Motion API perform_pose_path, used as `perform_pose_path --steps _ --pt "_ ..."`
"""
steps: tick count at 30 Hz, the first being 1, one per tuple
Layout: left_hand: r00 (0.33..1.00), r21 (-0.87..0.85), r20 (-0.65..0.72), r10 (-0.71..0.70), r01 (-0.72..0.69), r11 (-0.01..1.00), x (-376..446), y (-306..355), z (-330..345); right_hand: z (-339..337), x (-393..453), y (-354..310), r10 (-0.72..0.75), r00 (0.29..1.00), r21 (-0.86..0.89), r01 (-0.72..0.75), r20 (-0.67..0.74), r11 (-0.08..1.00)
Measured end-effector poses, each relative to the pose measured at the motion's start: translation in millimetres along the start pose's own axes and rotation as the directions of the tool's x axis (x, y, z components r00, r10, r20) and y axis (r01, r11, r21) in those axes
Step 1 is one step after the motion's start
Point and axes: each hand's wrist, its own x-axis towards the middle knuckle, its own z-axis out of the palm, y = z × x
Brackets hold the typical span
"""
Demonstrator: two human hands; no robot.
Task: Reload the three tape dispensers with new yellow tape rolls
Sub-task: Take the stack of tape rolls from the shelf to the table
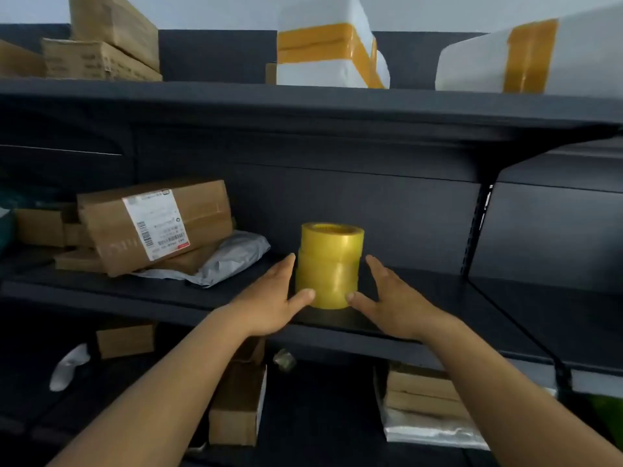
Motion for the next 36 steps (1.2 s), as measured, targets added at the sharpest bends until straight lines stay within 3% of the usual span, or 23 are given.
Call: perform_pose_path --steps 5,12,16,26,36 --pt "0.996 -0.254 -0.069 0.061 -0.077 0.964 34 -11 6 20 40 -10 -0.032 0.989 0.281 0.071 -0.143 0.957" --pt "0.977 -0.490 -0.206 0.055 -0.152 0.858 65 -7 30 53 57 -17 0.074 0.945 0.469 0.089 -0.319 0.879" --pt "0.961 -0.509 -0.273 0.038 -0.178 0.842 69 -6 37 59 63 -20 0.109 0.930 0.474 0.076 -0.351 0.877" --pt "0.958 -0.615 -0.288 0.015 -0.197 0.764 63 0 36 52 55 -19 0.099 0.922 0.561 0.140 -0.375 0.816" --pt "0.951 -0.698 -0.259 0.171 -0.307 0.647 36 86 57 5 -29 13 0.212 0.828 0.529 0.116 -0.519 0.841"
